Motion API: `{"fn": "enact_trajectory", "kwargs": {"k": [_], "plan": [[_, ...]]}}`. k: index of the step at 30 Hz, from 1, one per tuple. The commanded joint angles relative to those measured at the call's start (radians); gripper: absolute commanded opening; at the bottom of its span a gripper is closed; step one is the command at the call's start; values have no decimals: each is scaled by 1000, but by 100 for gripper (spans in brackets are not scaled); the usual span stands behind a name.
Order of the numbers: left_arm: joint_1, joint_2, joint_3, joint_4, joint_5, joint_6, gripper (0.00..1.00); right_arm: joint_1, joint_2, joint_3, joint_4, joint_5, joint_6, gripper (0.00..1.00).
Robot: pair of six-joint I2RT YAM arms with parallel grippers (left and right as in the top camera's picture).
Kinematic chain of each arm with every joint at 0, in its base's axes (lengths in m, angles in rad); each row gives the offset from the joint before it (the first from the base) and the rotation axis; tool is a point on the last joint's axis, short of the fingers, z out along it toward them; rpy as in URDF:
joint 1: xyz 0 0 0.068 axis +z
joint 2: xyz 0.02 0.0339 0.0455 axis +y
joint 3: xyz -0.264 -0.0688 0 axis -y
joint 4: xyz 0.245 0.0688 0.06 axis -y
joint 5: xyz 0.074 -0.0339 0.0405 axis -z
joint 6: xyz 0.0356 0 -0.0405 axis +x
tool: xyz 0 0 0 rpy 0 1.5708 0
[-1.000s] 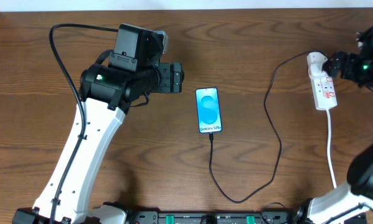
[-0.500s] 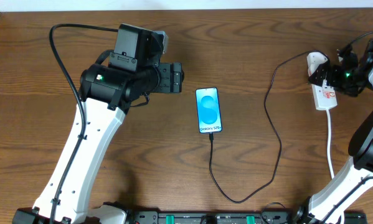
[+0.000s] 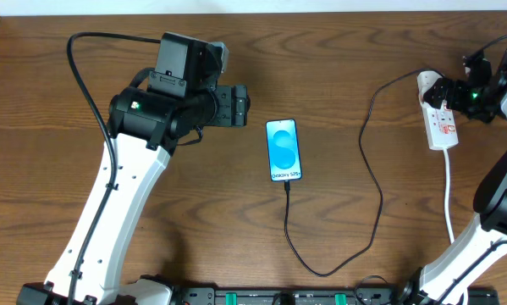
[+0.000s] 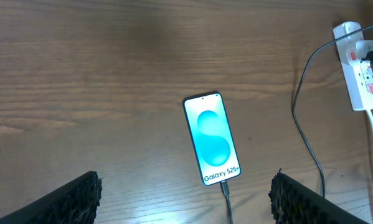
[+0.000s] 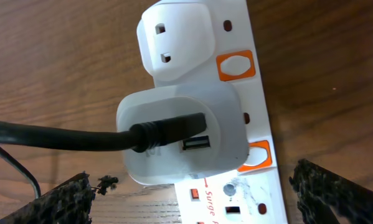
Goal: Plug charger to phone and switch on socket
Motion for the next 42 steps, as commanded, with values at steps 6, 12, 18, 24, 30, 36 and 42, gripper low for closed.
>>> {"fn": "enact_trajectory", "kwargs": {"k": [6, 12, 18, 24, 30, 36, 42], "plan": [[0, -9, 2, -2, -14, 17, 87, 43, 45, 11, 9, -18, -17, 99], [0, -9, 2, -2, -14, 17, 87, 57, 87, 11, 7, -60, -13, 99], [0, -9, 2, -2, -14, 17, 87, 57, 100, 11, -16, -82, -13, 99], [0, -9, 2, -2, -14, 17, 87, 56, 99, 11, -34, -80, -13, 99], [0, -9, 2, -2, -14, 17, 87, 43, 72, 14, -59, 2, 45, 99], [0, -9, 2, -2, -14, 17, 87, 15, -17, 14, -124, 108, 104, 99], [0, -9, 2, -2, -14, 17, 87, -7, -186, 14, -157, 107, 105, 99]]}}
